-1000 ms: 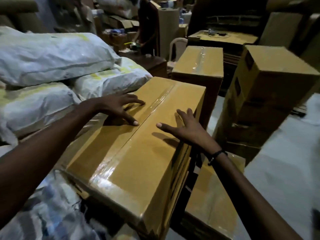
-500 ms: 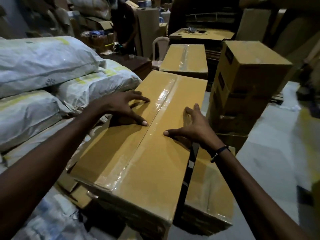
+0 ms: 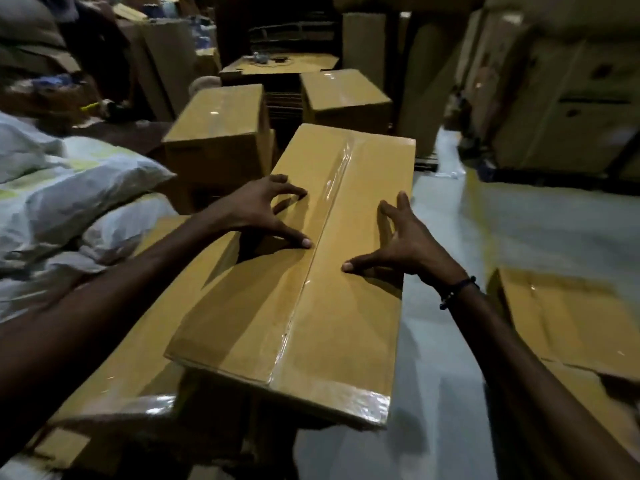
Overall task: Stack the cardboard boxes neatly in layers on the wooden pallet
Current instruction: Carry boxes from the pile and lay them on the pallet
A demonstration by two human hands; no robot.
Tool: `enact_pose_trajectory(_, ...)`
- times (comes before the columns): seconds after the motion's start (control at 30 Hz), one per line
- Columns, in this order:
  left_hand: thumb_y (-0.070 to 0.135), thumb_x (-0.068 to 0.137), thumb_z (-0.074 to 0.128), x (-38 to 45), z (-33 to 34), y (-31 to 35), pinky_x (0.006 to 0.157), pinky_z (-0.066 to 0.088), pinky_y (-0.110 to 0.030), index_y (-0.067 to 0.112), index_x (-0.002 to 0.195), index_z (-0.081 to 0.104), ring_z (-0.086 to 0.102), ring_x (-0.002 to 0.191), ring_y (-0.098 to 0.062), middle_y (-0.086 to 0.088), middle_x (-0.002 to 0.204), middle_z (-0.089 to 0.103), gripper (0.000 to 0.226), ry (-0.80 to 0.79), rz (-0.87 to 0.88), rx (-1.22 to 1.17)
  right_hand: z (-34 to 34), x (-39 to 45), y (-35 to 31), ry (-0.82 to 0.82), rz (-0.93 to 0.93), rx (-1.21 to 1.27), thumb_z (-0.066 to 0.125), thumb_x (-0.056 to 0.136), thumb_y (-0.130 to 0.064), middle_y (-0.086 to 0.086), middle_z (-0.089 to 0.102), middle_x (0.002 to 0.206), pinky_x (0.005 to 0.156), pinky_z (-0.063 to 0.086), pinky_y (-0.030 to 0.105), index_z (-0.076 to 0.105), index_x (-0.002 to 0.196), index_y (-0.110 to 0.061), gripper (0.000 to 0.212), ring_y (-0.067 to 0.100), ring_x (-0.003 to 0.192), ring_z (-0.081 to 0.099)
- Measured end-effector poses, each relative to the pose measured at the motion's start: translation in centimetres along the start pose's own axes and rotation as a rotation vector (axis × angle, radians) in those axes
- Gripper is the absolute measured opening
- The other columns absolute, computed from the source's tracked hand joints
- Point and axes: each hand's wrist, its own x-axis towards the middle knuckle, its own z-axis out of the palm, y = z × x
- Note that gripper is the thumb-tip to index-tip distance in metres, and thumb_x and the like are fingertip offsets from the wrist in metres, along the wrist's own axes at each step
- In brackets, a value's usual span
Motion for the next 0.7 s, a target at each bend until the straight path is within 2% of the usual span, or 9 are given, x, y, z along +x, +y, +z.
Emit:
enact_pose_trajectory(0.1, 0.079, 0.045, 0.083, 2.6, 4.5, 7.4, 0.12, 0.028, -0.055, 0.044, 0.151, 0.042, 0.016, 0.155, -0.028, 0.001, 0.169, 0.015, 0.119, -0.062, 0.05, -0.06, -4.7, -3.7, 5.8, 0.033, 0.068, -0.054, 0.098, 0.046, -0.053, 0.0, -0.016, 0.171, 0.124, 0.018, 0.036, 0.014, 0.164, -0.019, 0.149, 0.021, 0.158, 0.002)
enact_pose_trajectory(0.17, 0.073, 0.046, 0.083, 4.2, 8.3, 12.6, 0.121, 0.027, -0.056, 0.043, 0.152, 0.041, 0.014, 0.155, -0.03, 0.0, 0.17, 0.013, 0.118, -0.112, 0.103, -0.081, -8.0, -6.5, 10.3, 0.066, 0.13, -0.115, 0.098, 0.047, -0.054, 0.003, -0.017, 0.171, 0.124, 0.016, 0.035, 0.013, 0.164, -0.018, 0.149, 0.023, 0.158, 0.0)
enact_pose_trajectory(0.3, 0.075, 0.039, 0.084, 6.7, 16.3, 21.9, 0.12, 0.027, -0.056, 0.045, 0.152, 0.039, 0.013, 0.155, -0.032, -0.002, 0.17, 0.01, 0.126, -0.204, 0.202, -0.102, -13.0, -11.8, 19.1, 0.1, 0.287, -0.193, 0.098, 0.045, -0.057, 0.007, -0.02, 0.17, 0.124, 0.016, 0.035, 0.012, 0.164, -0.018, 0.152, 0.029, 0.158, -0.001)
enact_pose_trajectory(0.43, 0.085, 0.026, 0.081, 8.0, 23.9, 31.8, 0.121, 0.027, -0.049, 0.041, 0.152, 0.043, 0.018, 0.155, -0.032, -0.009, 0.17, 0.012, 0.139, -0.24, 0.318, -0.125, -17.4, -17.8, 27.5, 0.124, 0.451, -0.23, 0.098, 0.046, -0.056, 0.007, -0.021, 0.169, 0.124, 0.018, 0.037, 0.009, 0.164, -0.018, 0.153, 0.031, 0.158, 0.0)
enact_pose_trajectory(0.5, 0.096, 0.014, 0.071, 8.6, 27.4, 36.6, 0.122, 0.028, -0.051, 0.039, 0.152, 0.043, 0.02, 0.154, -0.032, -0.012, 0.169, 0.013, 0.152, -0.264, 0.39, -0.122, -19.4, -21.2, 31.0, 0.157, 0.528, -0.244, 0.099, 0.048, -0.055, 0.008, -0.021, 0.169, 0.124, 0.018, 0.037, 0.007, 0.164, -0.018, 0.153, 0.031, 0.158, -0.002)
enact_pose_trajectory(0.63, 0.097, 0.01, 0.067, 10.0, 33.1, 45.3, 0.121, 0.029, -0.057, 0.036, 0.152, 0.043, 0.021, 0.154, -0.035, -0.017, 0.168, 0.015, 0.156, -0.321, 0.536, -0.119, -23.1, -27.1, 37.2, 0.243, 0.677, -0.254, 0.1, 0.041, -0.055, 0.01, -0.017, 0.17, 0.124, 0.019, 0.038, 0.008, 0.165, -0.017, 0.159, 0.03, 0.158, 0.0)
enact_pose_trajectory(0.7, 0.096, 0.011, 0.069, 10.8, 35.5, 49.4, 0.12, 0.032, -0.057, 0.035, 0.152, 0.045, 0.02, 0.154, -0.036, -0.019, 0.166, 0.018, 0.155, -0.346, 0.613, -0.121, -25.2, -29.7, 39.9, 0.278, 0.748, -0.266, 0.1, 0.034, -0.059, 0.01, -0.013, 0.171, 0.126, 0.019, 0.043, 0.009, 0.164, -0.019, 0.164, 0.03, 0.158, 0.003)
